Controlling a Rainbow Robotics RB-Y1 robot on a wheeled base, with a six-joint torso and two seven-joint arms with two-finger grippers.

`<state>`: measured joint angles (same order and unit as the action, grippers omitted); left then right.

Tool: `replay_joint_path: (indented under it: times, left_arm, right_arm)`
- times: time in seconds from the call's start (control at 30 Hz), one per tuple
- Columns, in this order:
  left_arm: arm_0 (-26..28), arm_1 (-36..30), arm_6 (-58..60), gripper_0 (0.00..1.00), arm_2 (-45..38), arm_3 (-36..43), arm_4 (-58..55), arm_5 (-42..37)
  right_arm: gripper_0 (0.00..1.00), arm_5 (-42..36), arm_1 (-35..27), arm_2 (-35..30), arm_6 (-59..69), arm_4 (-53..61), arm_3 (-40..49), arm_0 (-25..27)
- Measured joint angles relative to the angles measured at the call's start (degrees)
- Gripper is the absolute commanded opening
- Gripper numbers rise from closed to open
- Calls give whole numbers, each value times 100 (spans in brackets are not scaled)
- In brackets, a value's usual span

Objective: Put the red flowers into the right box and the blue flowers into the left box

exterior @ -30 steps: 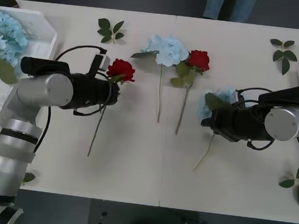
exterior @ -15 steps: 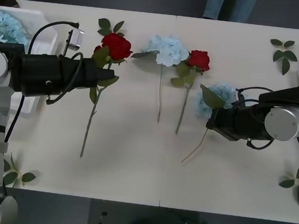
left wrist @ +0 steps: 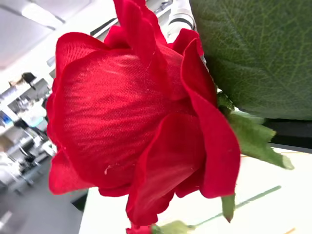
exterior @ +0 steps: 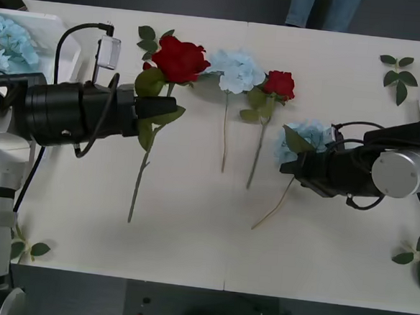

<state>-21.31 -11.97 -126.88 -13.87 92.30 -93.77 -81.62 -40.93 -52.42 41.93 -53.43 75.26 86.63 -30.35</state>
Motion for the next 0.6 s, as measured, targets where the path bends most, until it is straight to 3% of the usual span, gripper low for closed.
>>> replay_joint_path:
  times: [0.33, 0.6]
  left_arm:
    - [564, 172, -1238, 0, 1253, 0, -982, 1701]
    - [823, 172, -1505, 0, 2036, -1, -1870, 2767]
  right_arm:
    - [100, 213, -316, -44, -300, 1127, 8, -15]
    - [100, 213, -936, -302, -3996, 2736, 162, -12]
